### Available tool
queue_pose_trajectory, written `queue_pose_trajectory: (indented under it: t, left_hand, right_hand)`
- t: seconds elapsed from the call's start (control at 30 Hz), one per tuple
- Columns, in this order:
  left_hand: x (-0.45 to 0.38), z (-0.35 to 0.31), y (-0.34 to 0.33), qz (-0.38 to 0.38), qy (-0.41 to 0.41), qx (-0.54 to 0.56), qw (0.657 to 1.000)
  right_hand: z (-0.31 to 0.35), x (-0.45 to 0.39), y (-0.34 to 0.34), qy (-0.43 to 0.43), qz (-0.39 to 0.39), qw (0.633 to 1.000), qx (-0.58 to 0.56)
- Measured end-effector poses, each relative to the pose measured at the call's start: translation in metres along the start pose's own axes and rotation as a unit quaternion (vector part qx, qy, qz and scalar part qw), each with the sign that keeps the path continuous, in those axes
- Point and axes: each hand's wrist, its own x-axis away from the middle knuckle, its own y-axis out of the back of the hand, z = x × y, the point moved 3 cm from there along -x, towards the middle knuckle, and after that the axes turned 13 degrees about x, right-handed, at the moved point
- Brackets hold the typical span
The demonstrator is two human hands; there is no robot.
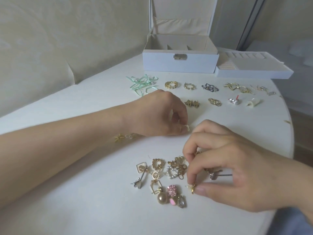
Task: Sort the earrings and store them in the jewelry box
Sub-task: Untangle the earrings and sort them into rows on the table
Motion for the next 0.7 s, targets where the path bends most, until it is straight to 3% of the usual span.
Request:
queue_pose_trajectory:
  t: [0.13, 0.27, 0.5, 0.7]
  left_hand:
    - [0.001, 0.0, 0.001, 0.002, 0.007, -0.005, 1.0]
    - [0.0, 0.001, 0.002, 0.006, 0.012, -0.002, 1.0]
    - [0.0, 0.001, 0.001, 0.007, 0.016, 0.007, 1.0]
    - [0.001, 0.0, 0.001, 0.011, 0.013, 0.01, 1.0]
  right_hand:
    - [-0.011, 0.001, 0.008, -0.019, -0.041, 0.999, -0.015]
    - [-0.04, 0.01, 0.024, -0.097, -0.112, 0.988, -0.047]
    - [-0.05, 0.022, 0.015, -0.1, -0.003, 0.991, -0.088]
    - [-0.046, 0.017, 0.01, -0.072, 0.007, 0.995, -0.062]
